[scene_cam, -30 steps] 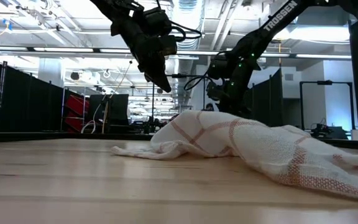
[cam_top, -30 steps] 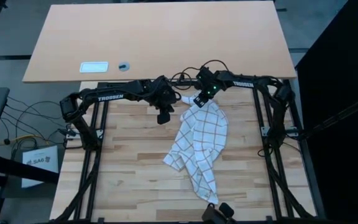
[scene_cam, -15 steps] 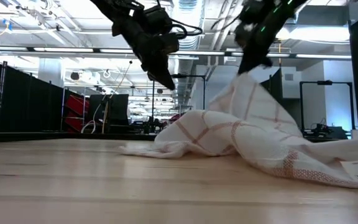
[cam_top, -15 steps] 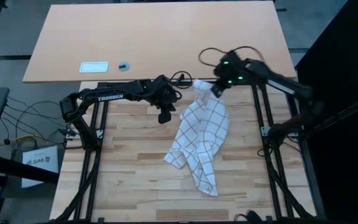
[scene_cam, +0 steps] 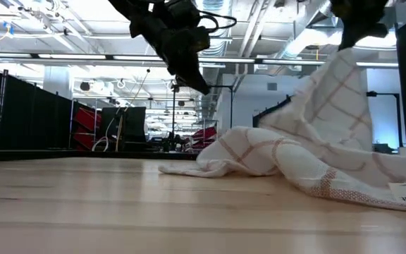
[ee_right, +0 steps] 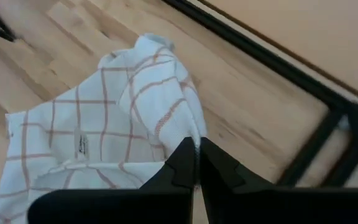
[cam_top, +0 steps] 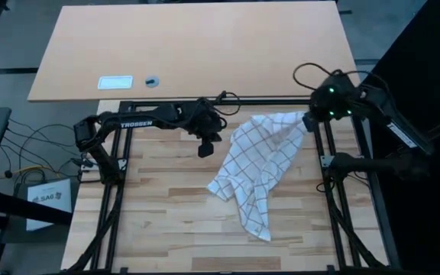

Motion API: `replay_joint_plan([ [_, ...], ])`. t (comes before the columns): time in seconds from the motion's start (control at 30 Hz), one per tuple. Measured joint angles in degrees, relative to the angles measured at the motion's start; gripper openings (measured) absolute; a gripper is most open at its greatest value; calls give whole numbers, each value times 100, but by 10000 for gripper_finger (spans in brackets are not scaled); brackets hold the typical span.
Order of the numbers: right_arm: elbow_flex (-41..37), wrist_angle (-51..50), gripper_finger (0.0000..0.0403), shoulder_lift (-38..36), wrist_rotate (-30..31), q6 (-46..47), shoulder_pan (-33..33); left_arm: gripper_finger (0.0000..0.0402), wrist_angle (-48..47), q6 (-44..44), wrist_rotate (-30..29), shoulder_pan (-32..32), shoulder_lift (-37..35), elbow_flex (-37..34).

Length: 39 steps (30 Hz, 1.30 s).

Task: Roll towel
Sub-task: Fold the white checkered towel

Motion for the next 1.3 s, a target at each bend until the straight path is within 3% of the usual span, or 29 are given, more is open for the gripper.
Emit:
replay_joint_plan([
  [0.3, -407, 122, 111, -119, 68, 114, 18, 0, 1269, -173, 12, -265, 234, 76],
  [0.47, -410, 529, 151, -79, 63, -81, 268, 0, 1320, -490, -14, -297, 1320, 712],
  [0.67, -1051, 1098, 147, 111, 55, -98, 588, 0, 694, -672, -2, -306, 2451, 1629],
  [0.7, -1369, 1607, 144, 181, 71, -90, 663, 0, 207, -637, 36, -316, 2630, 1863],
  [0.8, -2014, 2160, 135, 560, 43, -111, 679, 0, -77, -457, 65, -374, 2971, 2101],
  [1.0, -2568, 3087, 128, 1710, 67, -151, 337, 0, -342, -433, 47, -508, 3084, 2149],
  [1.3, -2568, 3583, 127, 3236, 87, -481, -378, 0, -731, -438, -286, -603, 3084, 1992],
])
